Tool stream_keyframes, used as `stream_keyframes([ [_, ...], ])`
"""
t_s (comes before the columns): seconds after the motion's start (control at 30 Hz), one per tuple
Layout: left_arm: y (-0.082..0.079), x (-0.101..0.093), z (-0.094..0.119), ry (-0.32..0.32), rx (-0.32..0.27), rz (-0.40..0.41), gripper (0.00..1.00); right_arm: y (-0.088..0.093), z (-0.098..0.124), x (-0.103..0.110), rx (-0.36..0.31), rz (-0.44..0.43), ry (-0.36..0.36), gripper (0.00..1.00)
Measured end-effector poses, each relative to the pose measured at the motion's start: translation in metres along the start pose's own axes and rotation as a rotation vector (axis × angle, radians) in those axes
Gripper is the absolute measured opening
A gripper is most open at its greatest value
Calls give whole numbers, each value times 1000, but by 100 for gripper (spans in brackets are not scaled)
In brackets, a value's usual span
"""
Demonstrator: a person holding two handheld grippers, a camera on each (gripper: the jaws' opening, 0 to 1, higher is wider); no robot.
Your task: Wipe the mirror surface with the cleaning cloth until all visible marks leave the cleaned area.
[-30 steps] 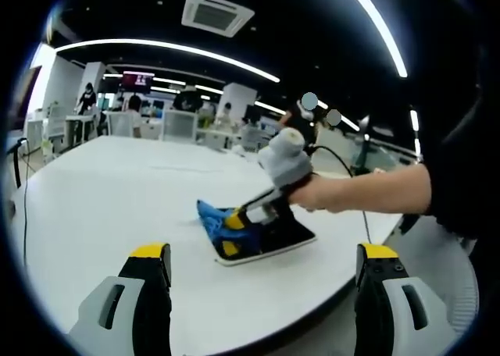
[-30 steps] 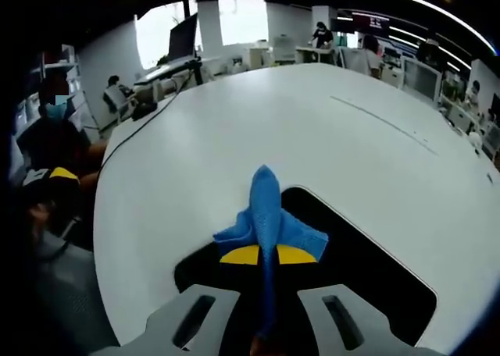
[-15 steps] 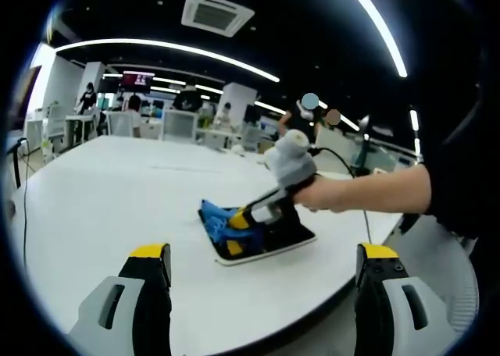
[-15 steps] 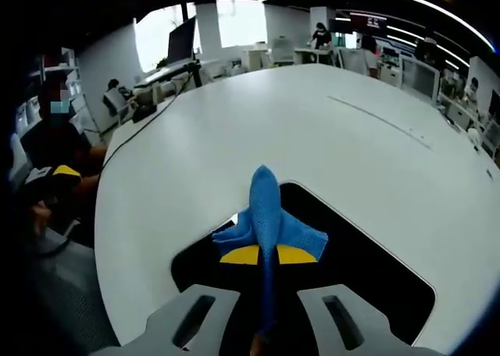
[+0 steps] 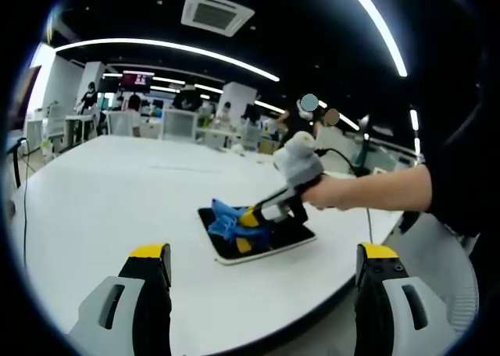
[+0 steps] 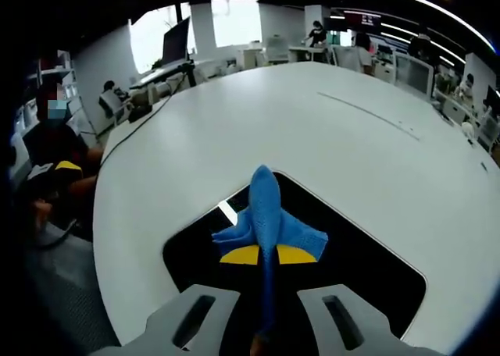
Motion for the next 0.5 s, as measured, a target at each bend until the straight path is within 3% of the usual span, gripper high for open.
stream_keyframes([
  [0.5, 0, 0, 0, -4, -1, 1, 99, 4, 6, -7, -5, 3, 28, 0],
])
Point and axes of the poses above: the point that each gripper's makers call its tool centre point, and the gripper's own axes: z roughly backward along the fingers, x roughly to its left, y roughly out of its underside, the point moved 9 cm from there along z, roughly backward along the fingers, and after that the axes turned 13 degrees about -z, right-handed, at the moved point
